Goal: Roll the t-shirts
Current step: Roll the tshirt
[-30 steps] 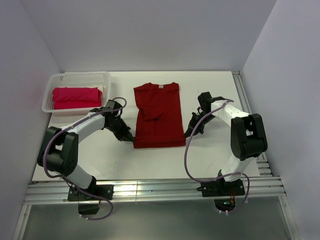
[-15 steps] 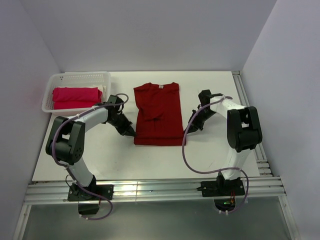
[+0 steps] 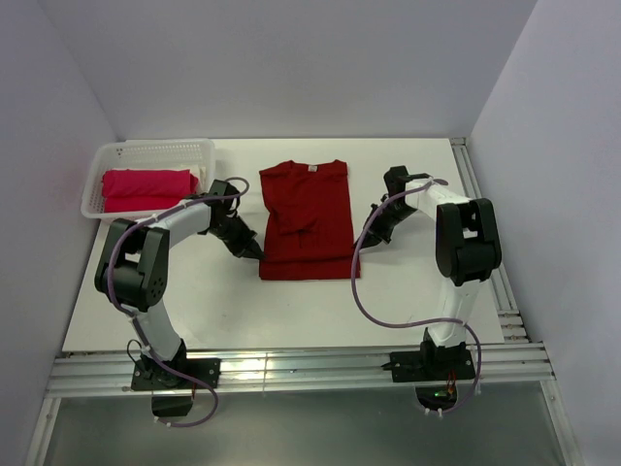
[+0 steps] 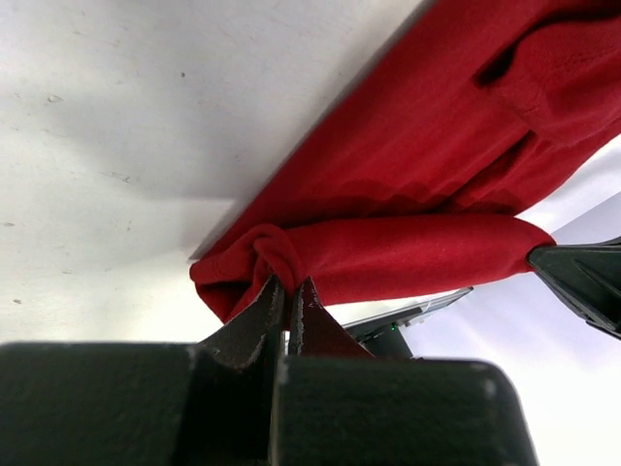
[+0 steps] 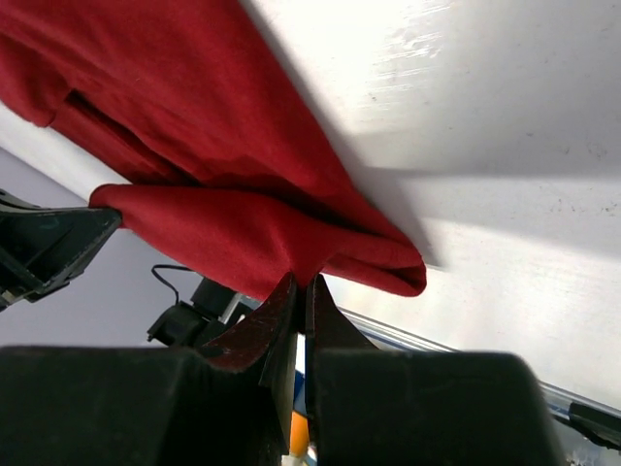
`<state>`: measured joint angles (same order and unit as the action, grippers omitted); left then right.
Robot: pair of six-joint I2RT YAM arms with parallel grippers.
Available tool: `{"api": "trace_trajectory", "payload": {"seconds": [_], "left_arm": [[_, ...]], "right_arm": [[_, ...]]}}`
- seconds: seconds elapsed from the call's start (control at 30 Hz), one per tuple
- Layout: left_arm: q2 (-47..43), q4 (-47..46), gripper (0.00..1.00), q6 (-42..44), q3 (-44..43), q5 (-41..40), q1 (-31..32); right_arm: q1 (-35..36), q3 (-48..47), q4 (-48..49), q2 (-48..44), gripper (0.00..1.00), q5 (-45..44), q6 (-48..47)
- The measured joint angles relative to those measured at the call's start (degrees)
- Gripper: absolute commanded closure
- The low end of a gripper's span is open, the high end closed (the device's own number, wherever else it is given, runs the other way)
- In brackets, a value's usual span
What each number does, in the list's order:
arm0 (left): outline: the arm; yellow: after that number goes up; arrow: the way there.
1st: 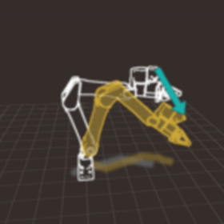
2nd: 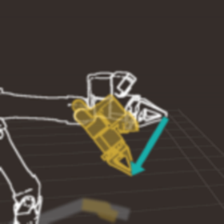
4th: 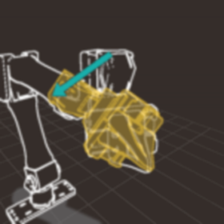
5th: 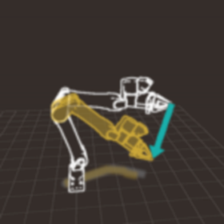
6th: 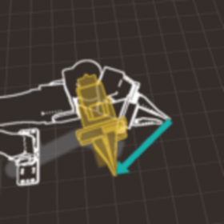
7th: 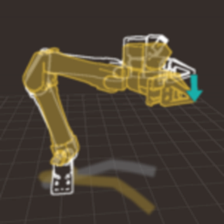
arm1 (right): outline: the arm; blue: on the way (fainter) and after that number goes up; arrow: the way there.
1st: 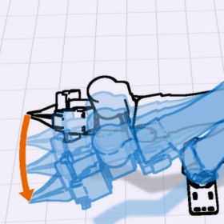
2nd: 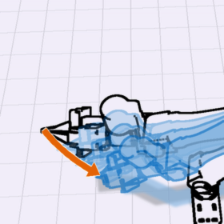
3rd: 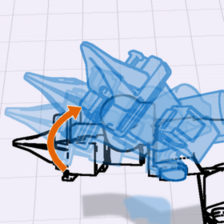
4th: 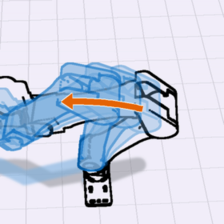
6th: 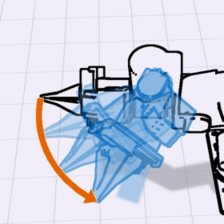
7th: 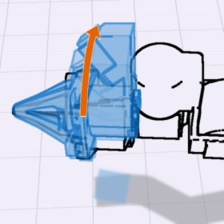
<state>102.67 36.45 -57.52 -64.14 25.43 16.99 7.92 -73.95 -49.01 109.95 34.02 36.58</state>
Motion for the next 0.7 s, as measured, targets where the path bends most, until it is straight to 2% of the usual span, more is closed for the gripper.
{"api": "trace_trajectory", "payload": {"seconds": [0.13,0.23,0.37,0.4,0.5,0.6,0.7], "left_arm": [[0.13,-0.07,0.97,0.31,-0.07,0.11,-0.33],[0.13,-0.24,0.85,0.87,-0.09,0.39,-0.63],[0.13,-0.44,0.73,1.40,-0.39,0.85,-1.07],[0.15,-0.44,0.67,1.36,-0.72,1.18,-1.22],[0.44,-0.39,0.60,1.29,-2.27,2.12,-1.60],[1.20,-0.57,0.49,1.33,-4.79,3.02,-1.90],[1.92,-1.42,0.44,1.22,-7.82,3.21,-2.47]], "right_arm": [[0.00,0.00,-0.02,0.57,0.88,0.09,0.22],[0.00,0.00,0.26,0.57,0.80,0.17,0.66],[-0.22,0.00,1.53,0.57,0.78,0.24,1.55],[-0.35,-0.07,1.90,0.57,0.77,0.31,1.92],[-0.72,-0.85,2.32,0.57,0.73,0.55,2.89],[-1.03,-1.88,3.37,0.57,0.69,0.63,3.98],[-1.29,-1.88,5.05,0.26,0.68,0.70,4.90]]}}
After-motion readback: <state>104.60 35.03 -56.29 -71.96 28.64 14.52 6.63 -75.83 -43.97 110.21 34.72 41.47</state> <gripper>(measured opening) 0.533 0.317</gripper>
